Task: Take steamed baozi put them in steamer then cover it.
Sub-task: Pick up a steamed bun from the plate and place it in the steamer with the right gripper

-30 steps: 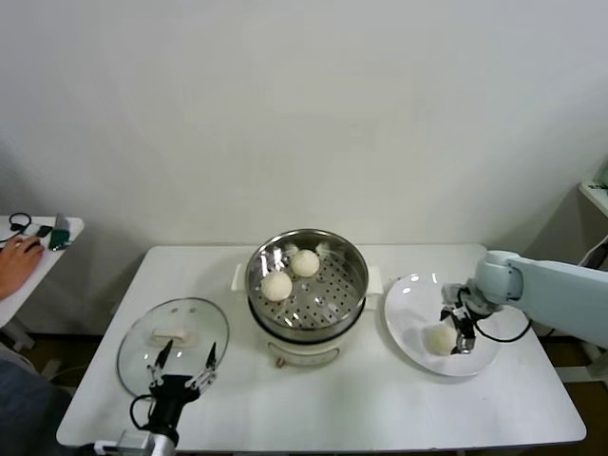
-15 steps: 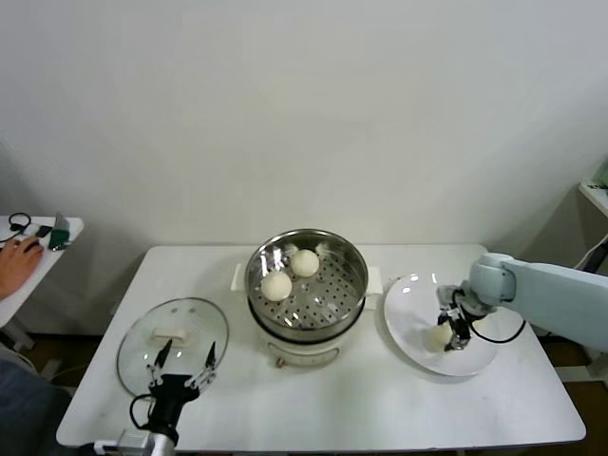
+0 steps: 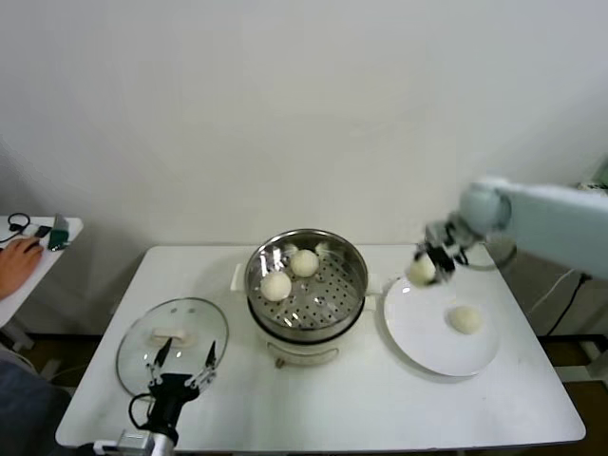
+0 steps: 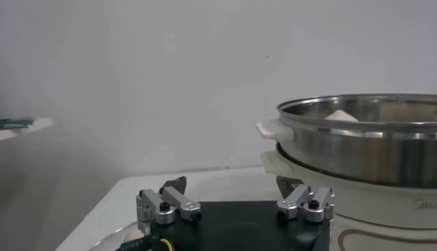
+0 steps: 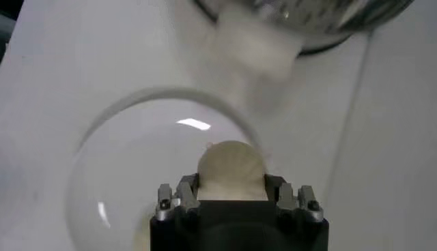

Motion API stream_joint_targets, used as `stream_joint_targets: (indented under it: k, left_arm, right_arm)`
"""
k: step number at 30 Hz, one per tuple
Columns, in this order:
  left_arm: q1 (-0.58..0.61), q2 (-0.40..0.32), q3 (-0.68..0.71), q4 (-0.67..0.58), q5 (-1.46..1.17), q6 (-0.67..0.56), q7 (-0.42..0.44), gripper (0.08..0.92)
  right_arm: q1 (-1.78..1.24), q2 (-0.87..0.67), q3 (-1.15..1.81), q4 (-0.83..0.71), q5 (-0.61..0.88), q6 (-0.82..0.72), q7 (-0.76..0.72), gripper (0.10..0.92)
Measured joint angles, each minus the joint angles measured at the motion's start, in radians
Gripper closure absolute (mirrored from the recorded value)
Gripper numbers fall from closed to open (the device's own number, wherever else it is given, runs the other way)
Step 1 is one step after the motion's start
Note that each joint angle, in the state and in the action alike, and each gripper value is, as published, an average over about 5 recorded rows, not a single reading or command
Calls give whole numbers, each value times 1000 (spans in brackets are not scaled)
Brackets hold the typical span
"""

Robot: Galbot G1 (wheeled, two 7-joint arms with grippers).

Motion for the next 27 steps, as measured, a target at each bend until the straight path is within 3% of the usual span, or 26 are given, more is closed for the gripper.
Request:
stream_joint_targets:
  k: [7,15,27]
  left_arm:
    - [4,1,-2,-2,0,-1,-1,177]
    - [15,4,-15,-4,-6,-6,-2,177]
    - [15,5,-12,6,-10,-9,-2,177]
  right_arm:
    - [126,142,37,78,-25,198,-3,389]
    - [112,285,49,147,-151,384,28,389]
    - [-9,382,26,128,-334,496,44,374]
